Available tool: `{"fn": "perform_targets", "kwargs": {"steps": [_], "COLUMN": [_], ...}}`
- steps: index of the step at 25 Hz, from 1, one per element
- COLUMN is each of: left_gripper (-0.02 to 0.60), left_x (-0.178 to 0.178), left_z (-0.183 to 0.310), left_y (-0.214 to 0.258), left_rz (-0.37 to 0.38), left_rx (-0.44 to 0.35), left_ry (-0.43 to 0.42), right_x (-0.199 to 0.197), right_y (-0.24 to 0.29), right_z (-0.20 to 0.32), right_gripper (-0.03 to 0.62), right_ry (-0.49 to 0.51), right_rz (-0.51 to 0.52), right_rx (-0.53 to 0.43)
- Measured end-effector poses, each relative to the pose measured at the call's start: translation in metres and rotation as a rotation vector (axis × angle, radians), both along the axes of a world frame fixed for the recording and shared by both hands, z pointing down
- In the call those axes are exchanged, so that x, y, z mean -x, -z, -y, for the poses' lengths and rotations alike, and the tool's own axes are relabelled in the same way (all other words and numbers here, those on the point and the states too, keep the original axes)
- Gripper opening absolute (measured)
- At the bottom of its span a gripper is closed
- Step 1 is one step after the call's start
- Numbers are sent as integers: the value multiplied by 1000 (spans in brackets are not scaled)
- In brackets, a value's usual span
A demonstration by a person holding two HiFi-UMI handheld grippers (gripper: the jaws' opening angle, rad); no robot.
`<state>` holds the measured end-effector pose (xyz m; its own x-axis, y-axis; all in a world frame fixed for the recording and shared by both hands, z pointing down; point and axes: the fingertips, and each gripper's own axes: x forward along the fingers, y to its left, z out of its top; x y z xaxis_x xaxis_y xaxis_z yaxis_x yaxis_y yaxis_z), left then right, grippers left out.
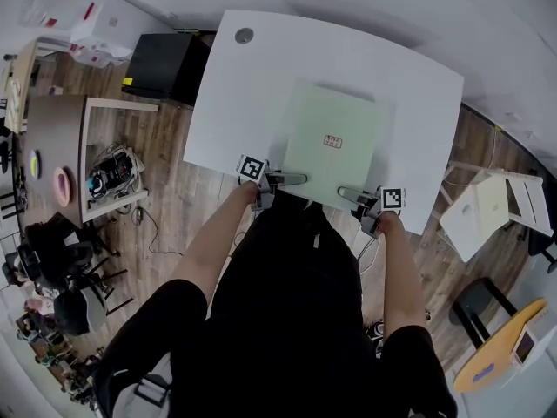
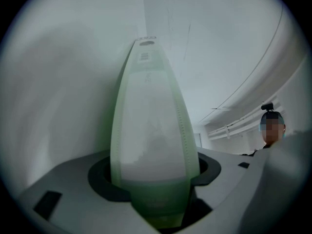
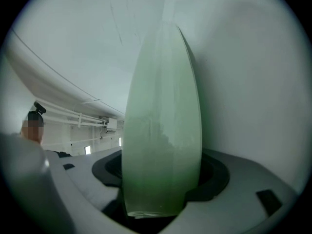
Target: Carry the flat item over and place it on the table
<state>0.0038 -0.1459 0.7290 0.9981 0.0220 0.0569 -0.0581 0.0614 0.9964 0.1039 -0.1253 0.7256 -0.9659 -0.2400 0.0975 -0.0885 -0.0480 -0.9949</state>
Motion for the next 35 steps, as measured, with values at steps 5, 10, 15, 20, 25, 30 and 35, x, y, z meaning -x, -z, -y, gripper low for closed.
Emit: {"fn": "perform_targets", "kwargs": {"steps": [5, 10, 15, 20, 25, 30, 35], "left_gripper": [308, 308, 308, 308, 308, 311, 346], "left_x": [0, 1, -2, 0, 5, 6, 3], "left_z": [0, -2, -2, 0, 2, 0, -3], "left_y": [0, -3, -2, 1, -2, 3, 0], "left_rz": [1, 15, 15, 2, 9, 7, 45], "left_rx": [10, 5, -2, 3, 5, -34, -98], "left_ry": [5, 3, 6, 38, 47, 31, 2], "right_x": [-27, -28, -35, -49, -57, -59, -64], "right_y": [-18, -7, -13, -7, -11, -17, -19], "right_z": [-5, -8, -10, -8, -9, -14, -15], "right_gripper": [314, 314, 314, 314, 314, 258, 215], "right_ry": [-1, -38, -55, -116, -143, -182, -223], "right_rz": [-146, -91, -114, -91, -119, -156, -175], "right_rx": [-18, -9, 10, -15, -28, 28, 19]}}
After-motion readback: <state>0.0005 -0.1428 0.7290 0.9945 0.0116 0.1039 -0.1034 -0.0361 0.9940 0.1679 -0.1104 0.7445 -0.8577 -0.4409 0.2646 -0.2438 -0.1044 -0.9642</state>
